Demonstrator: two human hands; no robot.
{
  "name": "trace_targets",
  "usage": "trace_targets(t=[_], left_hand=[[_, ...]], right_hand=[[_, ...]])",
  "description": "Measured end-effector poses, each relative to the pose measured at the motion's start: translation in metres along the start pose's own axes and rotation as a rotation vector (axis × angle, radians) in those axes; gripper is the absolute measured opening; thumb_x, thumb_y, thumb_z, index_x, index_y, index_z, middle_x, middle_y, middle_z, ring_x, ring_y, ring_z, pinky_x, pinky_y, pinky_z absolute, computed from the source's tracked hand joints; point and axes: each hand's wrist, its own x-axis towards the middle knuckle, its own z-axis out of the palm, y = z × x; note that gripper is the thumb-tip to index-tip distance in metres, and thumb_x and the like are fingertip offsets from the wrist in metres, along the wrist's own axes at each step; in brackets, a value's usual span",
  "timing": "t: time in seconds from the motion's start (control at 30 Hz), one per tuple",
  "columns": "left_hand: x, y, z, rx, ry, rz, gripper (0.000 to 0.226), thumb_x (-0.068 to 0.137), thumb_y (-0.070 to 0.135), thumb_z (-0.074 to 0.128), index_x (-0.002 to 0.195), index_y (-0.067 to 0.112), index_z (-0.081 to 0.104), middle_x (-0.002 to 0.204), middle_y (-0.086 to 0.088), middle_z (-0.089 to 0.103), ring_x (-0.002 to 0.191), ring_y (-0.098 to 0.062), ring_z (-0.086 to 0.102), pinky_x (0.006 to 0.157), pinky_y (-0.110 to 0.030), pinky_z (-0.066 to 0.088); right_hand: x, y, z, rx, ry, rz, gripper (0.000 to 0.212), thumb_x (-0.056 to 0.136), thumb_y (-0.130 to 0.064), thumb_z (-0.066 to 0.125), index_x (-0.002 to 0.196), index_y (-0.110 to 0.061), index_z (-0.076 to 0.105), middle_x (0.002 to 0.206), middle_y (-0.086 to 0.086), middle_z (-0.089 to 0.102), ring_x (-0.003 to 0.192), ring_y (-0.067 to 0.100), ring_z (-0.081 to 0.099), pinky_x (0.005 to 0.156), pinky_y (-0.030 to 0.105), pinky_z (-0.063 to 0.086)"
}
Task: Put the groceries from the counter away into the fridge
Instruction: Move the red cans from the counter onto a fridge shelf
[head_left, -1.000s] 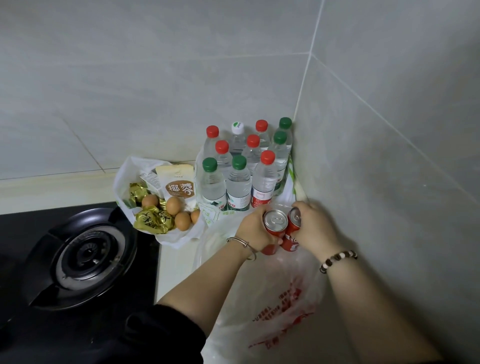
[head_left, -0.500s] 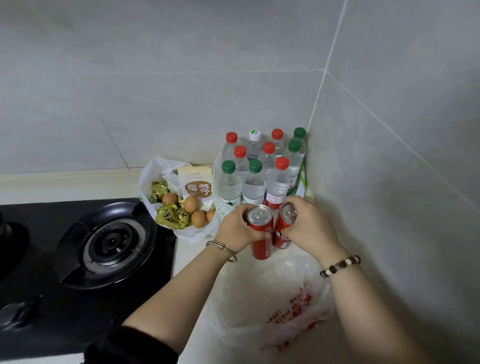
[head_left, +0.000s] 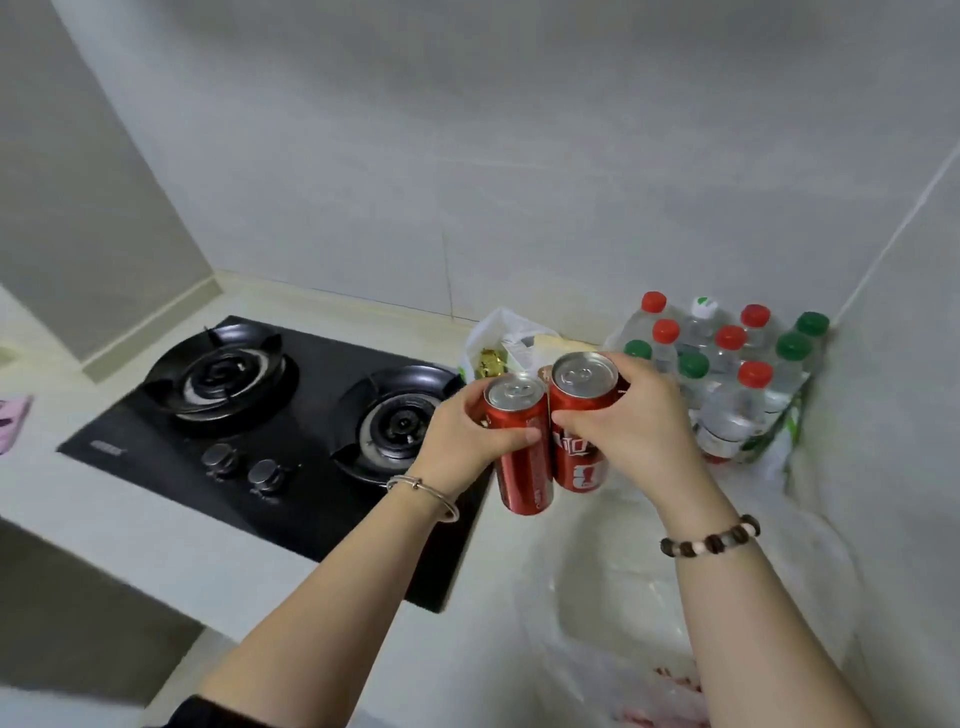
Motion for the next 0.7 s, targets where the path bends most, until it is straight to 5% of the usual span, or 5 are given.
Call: trace_targets(t=[0.33, 0.7], left_hand=[[-0.128, 0.005, -0.134, -0.083, 0.392, 0.019, 0.054, 0.067, 0.004, 0.080, 0.116, 0.014, 0.062, 0.106, -0.001, 0.070, 0.097, -0.012, 0.067, 0.081, -0.024, 0.052], [-0.343, 0.013, -0.263, -0.067, 0.813, 0.047, 0.046, 0.068, 0.019, 0.081, 0.109, 0.027, 0.062, 0.105, 0.006, 0.069, 0.098, -0.009, 0.065, 0.083, -0.027, 0.050]], right_hand=[[-0.075, -0.093, 0.098, 0.209, -0.356, -0.233, 0.045, 0.058, -0.019, 0.086, 0.096, -0.033, 0.066, 0.089, -0.018, 0.068, 0.084, -0.006, 0.062, 0.073, 0.013, 0.048], [-0.242, -0.224, 0.193, 0.348, -0.723, -0.411, 0.048, 0.064, -0.018, 0.083, 0.105, -0.032, 0.063, 0.097, -0.015, 0.068, 0.092, -0.001, 0.063, 0.083, 0.026, 0.053]])
